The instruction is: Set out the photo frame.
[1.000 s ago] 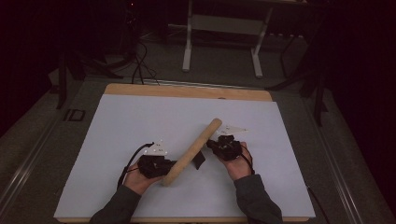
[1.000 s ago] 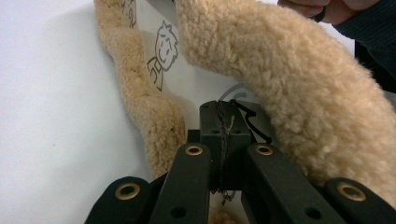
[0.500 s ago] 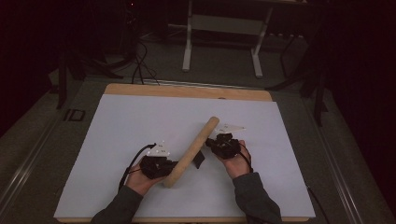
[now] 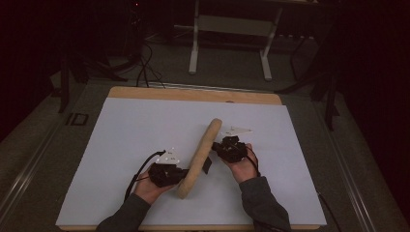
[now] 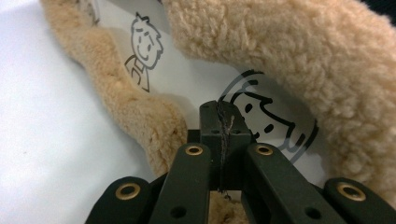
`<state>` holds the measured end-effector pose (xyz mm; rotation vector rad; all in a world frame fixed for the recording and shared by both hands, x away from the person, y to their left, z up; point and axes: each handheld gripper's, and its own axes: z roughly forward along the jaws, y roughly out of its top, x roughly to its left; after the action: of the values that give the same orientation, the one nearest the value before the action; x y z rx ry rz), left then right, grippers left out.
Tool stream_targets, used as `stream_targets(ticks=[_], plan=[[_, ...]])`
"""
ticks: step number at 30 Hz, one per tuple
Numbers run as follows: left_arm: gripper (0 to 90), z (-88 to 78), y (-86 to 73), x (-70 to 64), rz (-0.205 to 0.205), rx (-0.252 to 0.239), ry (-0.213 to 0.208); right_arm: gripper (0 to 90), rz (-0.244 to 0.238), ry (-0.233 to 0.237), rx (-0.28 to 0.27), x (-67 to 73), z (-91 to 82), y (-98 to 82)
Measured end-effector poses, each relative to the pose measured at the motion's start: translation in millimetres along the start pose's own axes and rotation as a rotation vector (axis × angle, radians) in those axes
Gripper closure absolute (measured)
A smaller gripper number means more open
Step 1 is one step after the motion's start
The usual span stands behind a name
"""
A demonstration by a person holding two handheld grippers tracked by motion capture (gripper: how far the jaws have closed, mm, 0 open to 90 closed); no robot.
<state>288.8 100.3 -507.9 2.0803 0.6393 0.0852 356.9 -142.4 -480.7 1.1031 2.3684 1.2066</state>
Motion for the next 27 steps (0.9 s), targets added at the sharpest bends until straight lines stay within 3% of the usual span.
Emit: stream_targets(ticks=[10, 27], plan=[[90.0, 5.9, 1.9, -7.2, 0.022, -0.007, 0.001, 89.9, -0.01, 0.001, 0.008, 2.7, 3.3, 3.7], [90.0, 13.7, 3.2, -12.4, 0.013, -0.031, 0.012, 90.0, -0.026, 0.014, 0.024, 6.9, 5.2, 8.3]])
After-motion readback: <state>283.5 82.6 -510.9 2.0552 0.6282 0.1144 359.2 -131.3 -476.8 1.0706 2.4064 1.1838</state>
